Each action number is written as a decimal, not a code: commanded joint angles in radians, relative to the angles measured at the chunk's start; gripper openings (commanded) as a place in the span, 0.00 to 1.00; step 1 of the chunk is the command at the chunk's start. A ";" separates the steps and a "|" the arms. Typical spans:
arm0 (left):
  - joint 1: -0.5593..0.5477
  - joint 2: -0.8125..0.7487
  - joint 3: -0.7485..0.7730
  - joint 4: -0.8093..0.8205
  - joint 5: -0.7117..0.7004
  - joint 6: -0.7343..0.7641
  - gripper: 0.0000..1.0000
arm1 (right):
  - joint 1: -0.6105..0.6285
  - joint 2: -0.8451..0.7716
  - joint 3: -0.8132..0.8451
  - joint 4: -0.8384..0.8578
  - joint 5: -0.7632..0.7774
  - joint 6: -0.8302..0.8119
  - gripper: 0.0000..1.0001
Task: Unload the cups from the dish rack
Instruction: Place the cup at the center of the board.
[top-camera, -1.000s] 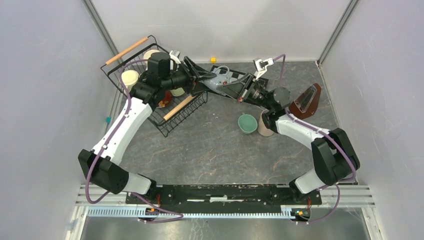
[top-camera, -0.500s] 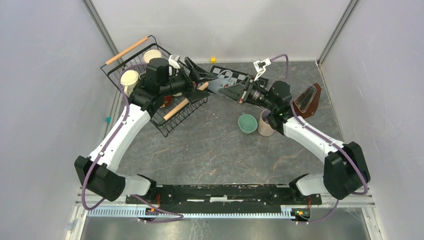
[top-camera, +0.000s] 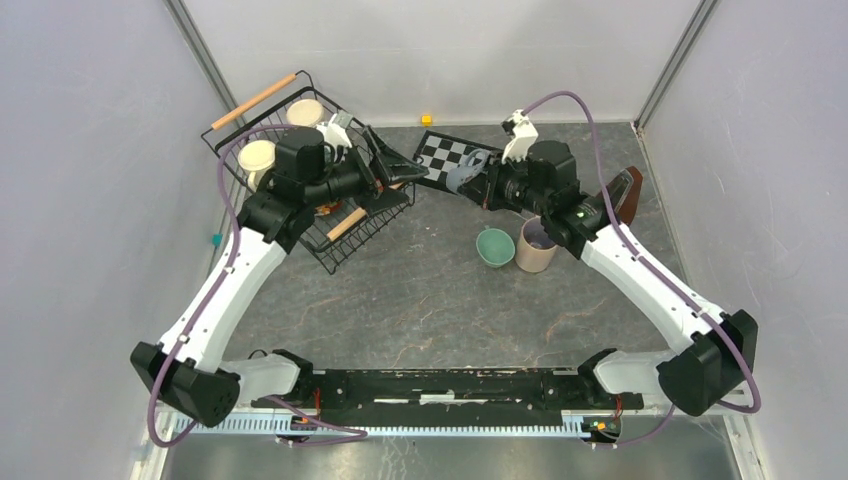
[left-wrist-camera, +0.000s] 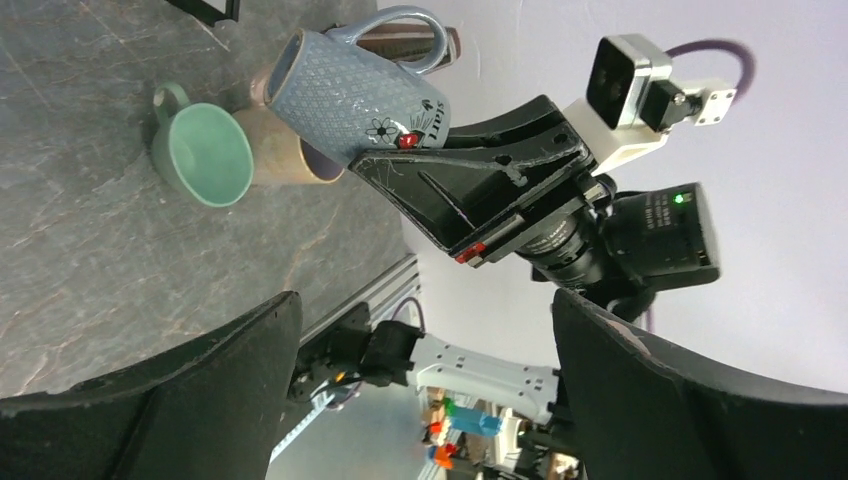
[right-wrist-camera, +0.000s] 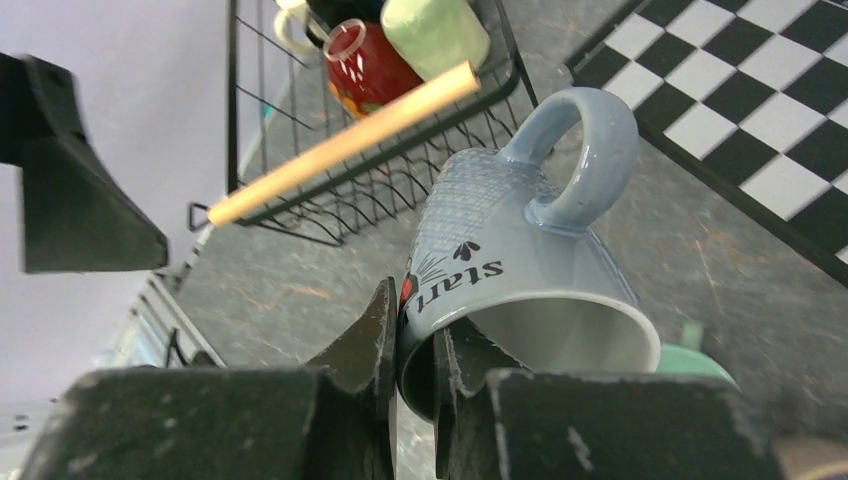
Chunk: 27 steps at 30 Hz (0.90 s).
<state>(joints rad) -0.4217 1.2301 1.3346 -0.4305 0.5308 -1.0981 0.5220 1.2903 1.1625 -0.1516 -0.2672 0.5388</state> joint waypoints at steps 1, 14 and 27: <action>-0.009 -0.064 0.020 -0.109 -0.047 0.183 1.00 | 0.084 -0.008 0.124 -0.222 0.165 -0.164 0.00; -0.016 -0.295 0.038 -0.384 -0.379 0.408 1.00 | 0.255 0.240 0.300 -0.471 0.328 -0.322 0.00; -0.015 -0.396 -0.026 -0.435 -0.447 0.434 1.00 | 0.289 0.442 0.372 -0.596 0.353 -0.440 0.00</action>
<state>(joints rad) -0.4343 0.8436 1.3262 -0.8558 0.1066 -0.7158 0.8032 1.7111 1.4803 -0.7353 0.0483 0.1535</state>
